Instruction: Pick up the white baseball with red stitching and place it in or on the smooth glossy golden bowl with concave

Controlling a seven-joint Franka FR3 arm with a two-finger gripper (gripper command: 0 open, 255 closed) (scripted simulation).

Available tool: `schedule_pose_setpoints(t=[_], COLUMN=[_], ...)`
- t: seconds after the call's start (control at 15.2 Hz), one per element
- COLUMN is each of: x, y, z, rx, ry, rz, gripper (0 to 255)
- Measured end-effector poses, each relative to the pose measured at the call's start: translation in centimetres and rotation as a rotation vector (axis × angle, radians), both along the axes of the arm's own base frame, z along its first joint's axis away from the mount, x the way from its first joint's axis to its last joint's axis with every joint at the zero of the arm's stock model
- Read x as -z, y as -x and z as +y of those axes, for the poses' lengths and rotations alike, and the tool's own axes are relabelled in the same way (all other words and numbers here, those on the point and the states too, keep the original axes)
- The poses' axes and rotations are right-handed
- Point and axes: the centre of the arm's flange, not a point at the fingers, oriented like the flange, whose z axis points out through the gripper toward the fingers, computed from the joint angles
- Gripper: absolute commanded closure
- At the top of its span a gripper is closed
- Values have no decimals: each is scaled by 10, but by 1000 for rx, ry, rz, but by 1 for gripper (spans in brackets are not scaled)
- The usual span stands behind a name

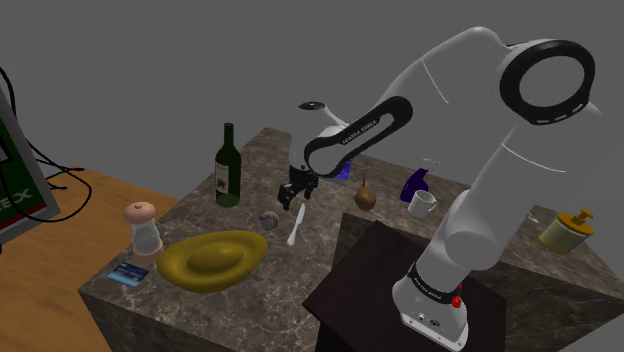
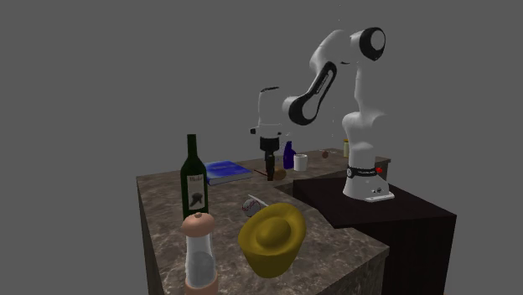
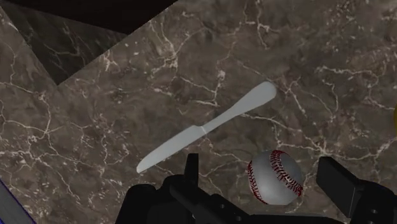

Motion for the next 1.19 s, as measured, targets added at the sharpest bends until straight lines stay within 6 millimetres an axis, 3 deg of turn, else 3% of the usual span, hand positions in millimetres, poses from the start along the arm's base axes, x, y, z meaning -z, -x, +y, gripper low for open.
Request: schedule_pose_setpoints(t=[0.46, 0.92, 1.19], x=[59, 97, 105], y=[-54, -61, -61], z=[25, 28, 27], rx=[24, 26, 27], ry=[-10, -12, -12], rz=[-58, -65, -65], gripper=[0, 0, 0])
